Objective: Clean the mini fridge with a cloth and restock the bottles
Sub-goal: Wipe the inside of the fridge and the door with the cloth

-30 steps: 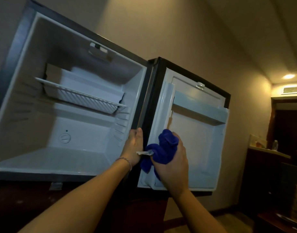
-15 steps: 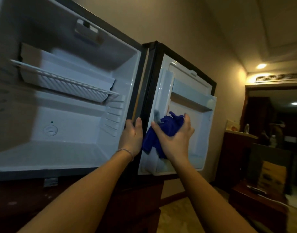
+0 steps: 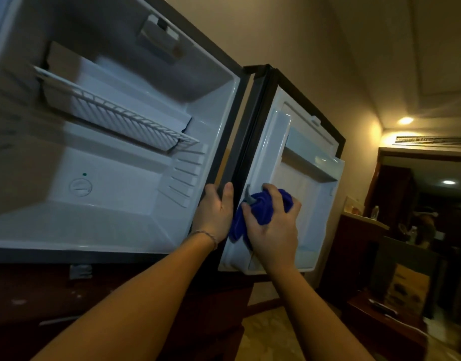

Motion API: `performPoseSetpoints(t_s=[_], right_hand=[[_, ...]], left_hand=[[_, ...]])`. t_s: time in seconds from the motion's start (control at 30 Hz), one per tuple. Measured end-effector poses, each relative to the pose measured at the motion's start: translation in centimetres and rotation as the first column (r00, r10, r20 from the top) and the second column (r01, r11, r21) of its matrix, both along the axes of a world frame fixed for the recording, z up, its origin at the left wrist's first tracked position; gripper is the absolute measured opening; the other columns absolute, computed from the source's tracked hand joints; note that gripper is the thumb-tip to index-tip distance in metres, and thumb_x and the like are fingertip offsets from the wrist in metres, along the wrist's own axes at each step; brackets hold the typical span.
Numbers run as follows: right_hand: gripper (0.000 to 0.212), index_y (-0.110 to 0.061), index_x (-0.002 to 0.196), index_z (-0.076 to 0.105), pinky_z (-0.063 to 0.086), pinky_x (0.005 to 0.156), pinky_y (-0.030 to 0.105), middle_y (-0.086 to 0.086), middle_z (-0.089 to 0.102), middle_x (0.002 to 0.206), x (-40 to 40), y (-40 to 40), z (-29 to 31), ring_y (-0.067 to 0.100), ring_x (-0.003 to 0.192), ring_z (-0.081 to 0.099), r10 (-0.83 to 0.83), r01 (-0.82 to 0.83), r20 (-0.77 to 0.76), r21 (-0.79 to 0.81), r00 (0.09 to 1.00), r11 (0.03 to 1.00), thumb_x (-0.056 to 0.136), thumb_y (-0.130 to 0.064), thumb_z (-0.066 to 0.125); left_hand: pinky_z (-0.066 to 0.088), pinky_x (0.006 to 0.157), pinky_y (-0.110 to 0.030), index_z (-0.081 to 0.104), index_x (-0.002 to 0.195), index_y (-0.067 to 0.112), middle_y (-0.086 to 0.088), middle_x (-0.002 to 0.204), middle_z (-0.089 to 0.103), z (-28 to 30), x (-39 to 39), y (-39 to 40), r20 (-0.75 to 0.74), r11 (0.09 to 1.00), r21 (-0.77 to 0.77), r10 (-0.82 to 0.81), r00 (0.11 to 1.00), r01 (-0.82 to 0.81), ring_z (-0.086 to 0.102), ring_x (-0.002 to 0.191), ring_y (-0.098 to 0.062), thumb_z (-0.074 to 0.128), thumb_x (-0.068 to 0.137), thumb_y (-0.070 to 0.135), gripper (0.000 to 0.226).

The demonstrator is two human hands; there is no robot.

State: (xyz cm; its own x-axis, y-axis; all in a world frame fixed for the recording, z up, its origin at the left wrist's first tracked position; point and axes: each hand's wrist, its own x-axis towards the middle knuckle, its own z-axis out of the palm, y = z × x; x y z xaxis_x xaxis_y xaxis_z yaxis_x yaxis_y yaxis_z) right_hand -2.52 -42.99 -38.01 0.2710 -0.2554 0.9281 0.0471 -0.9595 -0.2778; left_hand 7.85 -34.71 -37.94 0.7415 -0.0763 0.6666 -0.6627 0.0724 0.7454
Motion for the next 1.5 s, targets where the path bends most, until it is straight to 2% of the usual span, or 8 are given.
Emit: performPoseSetpoints(t_s=[0.17, 0.4, 0.6, 0.87, 1.07, 1.2, 1.37, 1.5], right_hand=[[0.072, -0.04, 0.142, 0.032, 0.056, 0.082, 0.036, 0.004, 0.031, 0.14, -0.1, -0.1, -1.6, 0.022, 0.109, 0.053, 0.047, -0.045, -0.029, 0.056, 0.998, 0.997, 0.085, -0.038, 0.075], [0.07, -0.038, 0.137, 0.037, 0.034, 0.072, 0.011, -0.005, 0.039, 0.133, -0.2, 0.1, 2.2, 0.007, 0.105, 0.043, 0.109, -0.109, 0.006, 0.127, 0.994, 0.986, 0.082, -0.032, 0.078], [0.069, -0.031, 0.139, 0.039, 0.038, 0.083, 0.027, 0.001, 0.042, 0.136, 0.3, 0.3, 10.4, 0.009, 0.108, 0.041, 0.113, -0.123, 0.089, 0.123, 0.99, 0.985, 0.082, -0.029, 0.078], [0.071, -0.029, 0.138, 0.04, 0.029, 0.068, 0.01, 0.0, 0.046, 0.135, 1.1, -0.4, 9.5, 0.008, 0.107, 0.043, 0.139, -0.166, 0.155, 0.175, 0.978, 0.97, 0.08, -0.03, 0.081], [0.075, -0.037, 0.134, 0.035, 0.045, 0.08, 0.025, -0.004, 0.046, 0.133, 0.5, -1.2, 4.2, 0.015, 0.116, 0.051, 0.263, -0.261, 0.032, 0.279, 0.964, 0.924, 0.077, -0.032, 0.083], [0.096, -0.045, 0.145, 0.023, 0.05, 0.097, 0.043, -0.004, 0.033, 0.146, -0.1, -1.3, 2.6, 0.018, 0.126, 0.043, 0.338, -0.305, -0.029, 0.366, 0.941, 0.879, 0.075, -0.025, 0.085], [0.095, -0.043, 0.144, 0.022, 0.041, 0.09, 0.033, -0.004, 0.027, 0.138, -0.5, -0.6, 3.0, 0.015, 0.119, 0.038, 0.34, -0.303, -0.044, 0.361, 0.939, 0.882, 0.074, -0.043, 0.085], [0.087, -0.047, 0.14, 0.024, 0.048, 0.096, 0.046, -0.004, 0.027, 0.14, -0.3, 0.1, 3.6, 0.025, 0.123, 0.045, 0.27, -0.219, -0.081, 0.386, 0.959, 0.896, 0.07, -0.082, 0.063]], left_hand=[[0.045, 0.069, -0.034, 0.046, 0.126, 0.012, -0.008, 0.102, 0.063, -0.1, 0.2, -0.1, -0.023, 1.0, -0.004, -0.026, 0.999, 0.025, 0.06, 0.085, -0.022, 0.028, 0.097, 0.065, 0.063], [0.042, 0.071, -0.033, 0.044, 0.131, 0.01, -0.012, 0.11, 0.064, 0.0, 0.0, 0.0, -0.027, 1.0, 0.009, 0.0, 1.0, 0.0, 0.058, 0.088, -0.024, 0.03, 0.098, 0.062, 0.063], [0.04, 0.072, -0.032, 0.044, 0.133, 0.012, -0.011, 0.112, 0.064, -0.2, 0.2, 0.0, -0.013, 1.0, 0.006, 0.013, 1.0, -0.013, 0.061, 0.097, -0.027, 0.03, 0.096, 0.063, 0.064], [0.038, 0.07, -0.03, 0.043, 0.133, 0.012, -0.007, 0.106, 0.064, -0.3, 0.1, -0.1, -0.023, 0.999, 0.016, 0.036, 0.999, -0.036, 0.061, 0.094, -0.024, 0.032, 0.096, 0.062, 0.063], [0.043, 0.069, -0.034, 0.045, 0.127, 0.012, -0.01, 0.108, 0.066, -0.3, 0.1, -0.2, -0.026, 0.999, 0.005, 0.043, 0.999, -0.043, 0.062, 0.094, -0.028, 0.027, 0.091, 0.069, 0.07], [0.04, 0.071, -0.032, 0.045, 0.13, 0.01, -0.012, 0.112, 0.064, -0.2, -0.3, -0.1, -0.031, 0.998, 0.025, 0.054, 0.998, -0.053, 0.061, 0.097, -0.028, 0.031, 0.096, 0.063, 0.064], [0.042, 0.074, -0.033, 0.044, 0.132, 0.01, -0.013, 0.117, 0.064, -0.1, -0.7, 0.1, -0.042, 0.998, 0.025, 0.06, 0.997, -0.059, 0.061, 0.102, -0.029, 0.031, 0.097, 0.063, 0.064], [0.042, 0.072, -0.033, 0.045, 0.129, 0.012, -0.011, 0.113, 0.065, -0.1, -0.6, 0.1, -0.034, 0.997, 0.025, 0.07, 0.997, -0.069, 0.063, 0.098, -0.028, 0.03, 0.096, 0.064, 0.064]])
